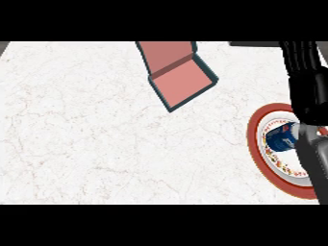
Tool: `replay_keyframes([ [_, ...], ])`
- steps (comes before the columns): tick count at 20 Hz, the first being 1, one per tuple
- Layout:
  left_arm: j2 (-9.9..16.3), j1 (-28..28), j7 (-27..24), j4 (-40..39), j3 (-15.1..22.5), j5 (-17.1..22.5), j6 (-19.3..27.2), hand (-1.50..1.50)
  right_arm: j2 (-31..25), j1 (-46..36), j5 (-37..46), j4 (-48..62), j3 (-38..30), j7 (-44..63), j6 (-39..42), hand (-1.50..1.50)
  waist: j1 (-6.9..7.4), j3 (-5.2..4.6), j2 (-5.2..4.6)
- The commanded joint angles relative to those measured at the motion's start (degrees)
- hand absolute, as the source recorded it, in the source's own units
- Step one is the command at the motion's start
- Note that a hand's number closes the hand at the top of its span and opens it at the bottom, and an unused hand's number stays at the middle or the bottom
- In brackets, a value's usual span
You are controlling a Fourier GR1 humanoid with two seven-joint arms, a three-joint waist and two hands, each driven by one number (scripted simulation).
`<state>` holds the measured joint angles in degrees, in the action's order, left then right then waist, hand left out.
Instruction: Pick the croissant from the plate and place it in the cardboard box
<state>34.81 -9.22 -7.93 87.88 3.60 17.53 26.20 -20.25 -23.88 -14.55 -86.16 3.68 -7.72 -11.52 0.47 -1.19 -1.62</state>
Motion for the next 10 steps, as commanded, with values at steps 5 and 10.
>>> replay_keyframes([
  [5,4.1,4.6,5.2,-7.1,4.3,-5.4,-1.5,0.0,-12.3,6.4,-5.7,6.1,8.0,-1.8,32.4,-1.5,0.13,1.56,-0.2],
  [10,3.8,6.8,6.5,-9.4,5.7,-5.1,-3.0,0.0,-28.2,5.9,16.7,2.5,13.4,-16.6,35.8,-1.5,-0.76,1.68,-0.44],
])
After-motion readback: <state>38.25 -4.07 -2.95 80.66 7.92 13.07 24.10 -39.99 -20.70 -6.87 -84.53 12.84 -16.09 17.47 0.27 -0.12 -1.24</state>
